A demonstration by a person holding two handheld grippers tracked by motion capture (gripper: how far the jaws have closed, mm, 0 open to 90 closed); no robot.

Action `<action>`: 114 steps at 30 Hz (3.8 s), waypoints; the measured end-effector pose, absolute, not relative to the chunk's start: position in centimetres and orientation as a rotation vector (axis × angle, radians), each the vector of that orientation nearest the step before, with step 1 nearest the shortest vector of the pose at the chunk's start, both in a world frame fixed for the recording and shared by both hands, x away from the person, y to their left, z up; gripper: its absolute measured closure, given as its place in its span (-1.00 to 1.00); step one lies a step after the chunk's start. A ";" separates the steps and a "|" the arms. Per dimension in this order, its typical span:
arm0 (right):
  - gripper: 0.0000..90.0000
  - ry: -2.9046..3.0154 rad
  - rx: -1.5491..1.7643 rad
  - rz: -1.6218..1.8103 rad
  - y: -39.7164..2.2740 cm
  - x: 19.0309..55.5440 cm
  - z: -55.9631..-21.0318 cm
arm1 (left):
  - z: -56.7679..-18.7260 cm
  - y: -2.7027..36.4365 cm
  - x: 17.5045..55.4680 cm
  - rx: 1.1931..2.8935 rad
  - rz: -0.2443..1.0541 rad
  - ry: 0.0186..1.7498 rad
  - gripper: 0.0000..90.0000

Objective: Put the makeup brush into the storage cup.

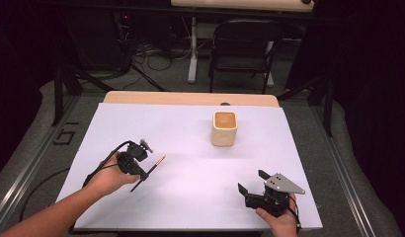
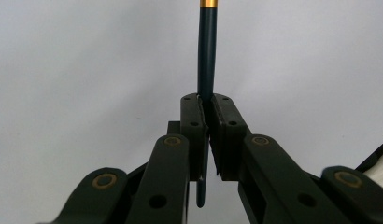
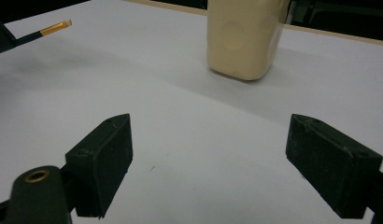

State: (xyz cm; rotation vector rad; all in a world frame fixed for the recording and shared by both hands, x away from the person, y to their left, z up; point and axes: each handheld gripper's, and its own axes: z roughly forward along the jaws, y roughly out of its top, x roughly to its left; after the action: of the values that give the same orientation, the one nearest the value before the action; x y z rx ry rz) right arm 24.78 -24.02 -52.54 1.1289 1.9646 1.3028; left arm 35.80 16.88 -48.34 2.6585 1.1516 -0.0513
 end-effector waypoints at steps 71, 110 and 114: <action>-0.57 2.009 1.139 1.291 -23.1 24.8 -52.6 | -49.0 12.8 34.5 2.183 0.065 0.986 0.88; -0.22 2.147 1.175 1.390 -21.4 26.7 -51.0 | -51.3 13.8 33.9 1.899 -0.059 0.987 0.88; -0.23 2.157 1.144 1.375 -20.8 27.4 -50.4 | -51.3 13.8 33.8 1.894 -0.056 0.979 0.88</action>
State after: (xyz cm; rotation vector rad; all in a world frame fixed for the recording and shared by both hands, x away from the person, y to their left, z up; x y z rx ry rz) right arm 27.41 -20.84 -50.43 1.1438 2.1571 1.3755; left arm 33.83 13.75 -51.33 1.8939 0.9792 -0.0558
